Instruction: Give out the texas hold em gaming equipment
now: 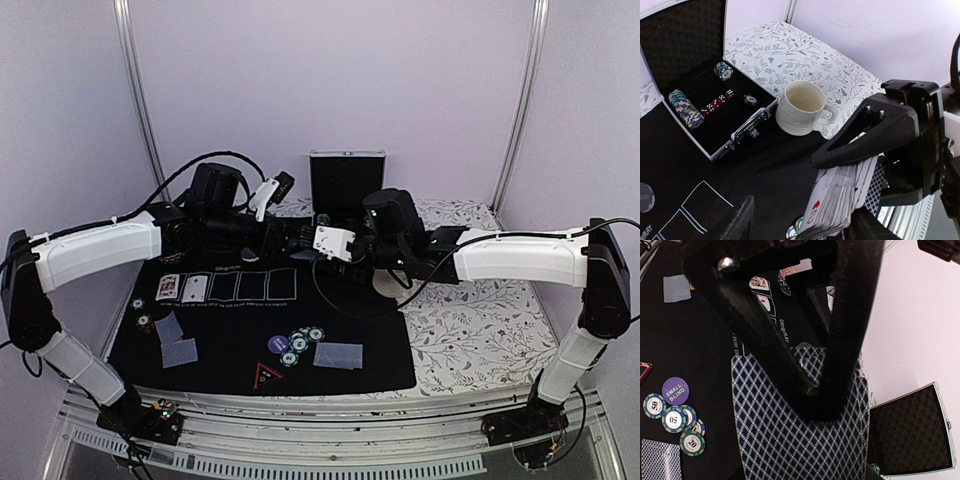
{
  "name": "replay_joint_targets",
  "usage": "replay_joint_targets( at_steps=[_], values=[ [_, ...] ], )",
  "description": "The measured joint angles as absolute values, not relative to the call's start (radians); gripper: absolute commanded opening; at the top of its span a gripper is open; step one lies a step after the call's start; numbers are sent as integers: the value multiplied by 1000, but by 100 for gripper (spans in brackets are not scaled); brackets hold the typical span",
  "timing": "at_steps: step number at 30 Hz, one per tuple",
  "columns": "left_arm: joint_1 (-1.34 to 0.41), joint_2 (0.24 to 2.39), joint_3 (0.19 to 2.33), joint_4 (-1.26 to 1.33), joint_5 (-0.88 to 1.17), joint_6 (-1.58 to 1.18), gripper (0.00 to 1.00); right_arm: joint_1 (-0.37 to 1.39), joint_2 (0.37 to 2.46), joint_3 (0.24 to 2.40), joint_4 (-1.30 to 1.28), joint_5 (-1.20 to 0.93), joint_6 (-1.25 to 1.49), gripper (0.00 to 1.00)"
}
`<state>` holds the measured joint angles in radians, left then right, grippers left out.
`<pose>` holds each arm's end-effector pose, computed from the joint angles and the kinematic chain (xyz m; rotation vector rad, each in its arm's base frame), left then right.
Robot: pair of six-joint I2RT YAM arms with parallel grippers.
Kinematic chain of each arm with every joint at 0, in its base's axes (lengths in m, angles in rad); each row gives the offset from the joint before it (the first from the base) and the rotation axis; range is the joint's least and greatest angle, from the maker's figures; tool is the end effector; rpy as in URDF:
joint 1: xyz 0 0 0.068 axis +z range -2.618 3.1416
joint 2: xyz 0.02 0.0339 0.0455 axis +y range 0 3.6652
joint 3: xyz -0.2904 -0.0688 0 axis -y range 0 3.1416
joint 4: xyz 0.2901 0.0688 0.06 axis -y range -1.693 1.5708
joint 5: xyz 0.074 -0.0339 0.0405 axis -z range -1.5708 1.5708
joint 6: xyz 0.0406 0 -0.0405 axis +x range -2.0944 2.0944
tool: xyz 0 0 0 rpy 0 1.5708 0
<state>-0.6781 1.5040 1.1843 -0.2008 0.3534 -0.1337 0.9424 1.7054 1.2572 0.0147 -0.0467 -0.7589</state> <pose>0.2966 -0.2569 0.3133 0.7965 2.0217 -0.8491 0.2632 0.3655 0.2815 -1.5287 1.3013 0.1642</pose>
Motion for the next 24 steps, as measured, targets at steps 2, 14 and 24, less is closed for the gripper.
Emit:
replay_joint_targets(
  at_steps=[2,14,24],
  values=[
    [-675,1501,1183,-203,346,-131,59,942,1705,1257,15,-46,-759,42],
    [-662,1472,1178,-237,316,-118,67,942,1705,1257,15,-35,-759,42],
    [-638,1398,1148,-228,385,-121,69,942,1705,1257,15,-36,-760,42]
  ],
)
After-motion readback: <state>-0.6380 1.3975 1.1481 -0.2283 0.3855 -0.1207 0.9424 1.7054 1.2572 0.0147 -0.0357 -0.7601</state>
